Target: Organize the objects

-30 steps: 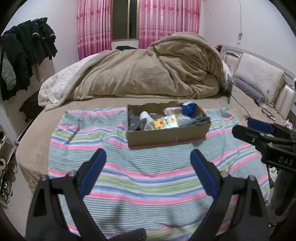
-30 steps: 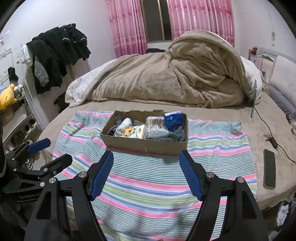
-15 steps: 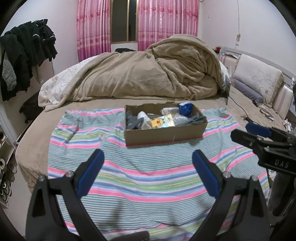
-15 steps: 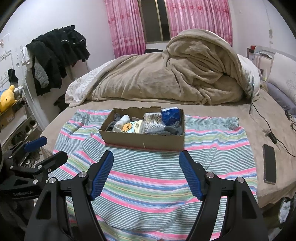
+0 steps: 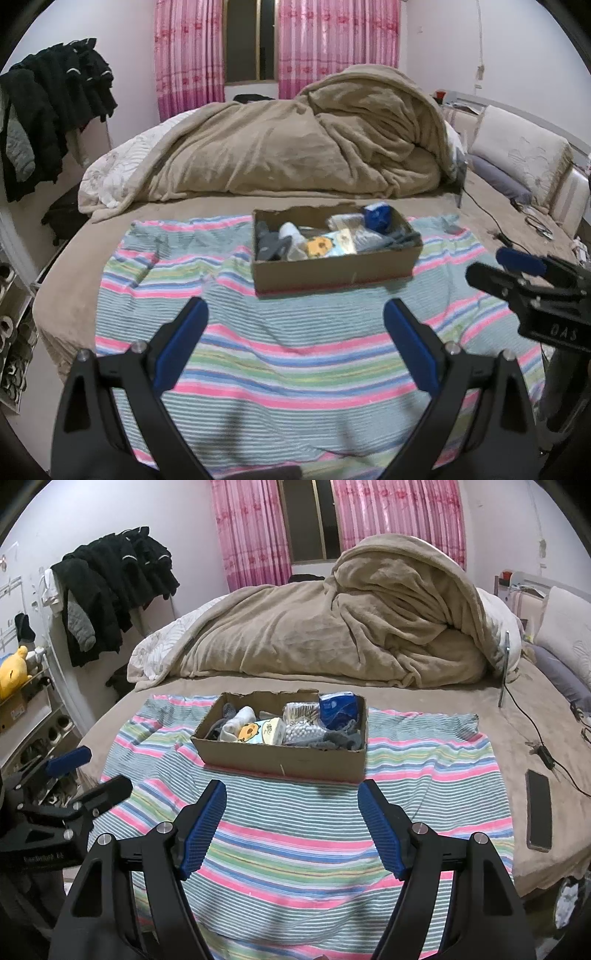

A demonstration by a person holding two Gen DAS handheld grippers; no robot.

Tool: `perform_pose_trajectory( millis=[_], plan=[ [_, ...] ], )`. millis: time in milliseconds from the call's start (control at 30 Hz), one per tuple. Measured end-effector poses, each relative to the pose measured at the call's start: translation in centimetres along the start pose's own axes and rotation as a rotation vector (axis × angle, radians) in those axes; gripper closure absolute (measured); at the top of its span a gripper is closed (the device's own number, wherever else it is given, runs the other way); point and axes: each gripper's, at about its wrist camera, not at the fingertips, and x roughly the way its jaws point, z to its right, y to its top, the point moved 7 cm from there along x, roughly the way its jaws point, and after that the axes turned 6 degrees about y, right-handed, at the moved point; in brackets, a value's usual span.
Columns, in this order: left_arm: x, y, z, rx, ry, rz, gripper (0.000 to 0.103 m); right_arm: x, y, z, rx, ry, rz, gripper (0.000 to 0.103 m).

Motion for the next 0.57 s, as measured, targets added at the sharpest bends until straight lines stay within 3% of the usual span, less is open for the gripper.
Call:
perform_pose_trajectory(
  millis=[433,567],
  plan=[
    [2.6,0.5,-0.1,0.018,-0.008,-0.015,0.006,2.4,0.5,0.8,0.002,0.003,-0.029,0.026],
    [3.9,2.1,-0.9,0.070,0.006,0.009,0.006,2.3,1.4,1.4,0.020,0.024,-0.021,0.026]
  ],
)
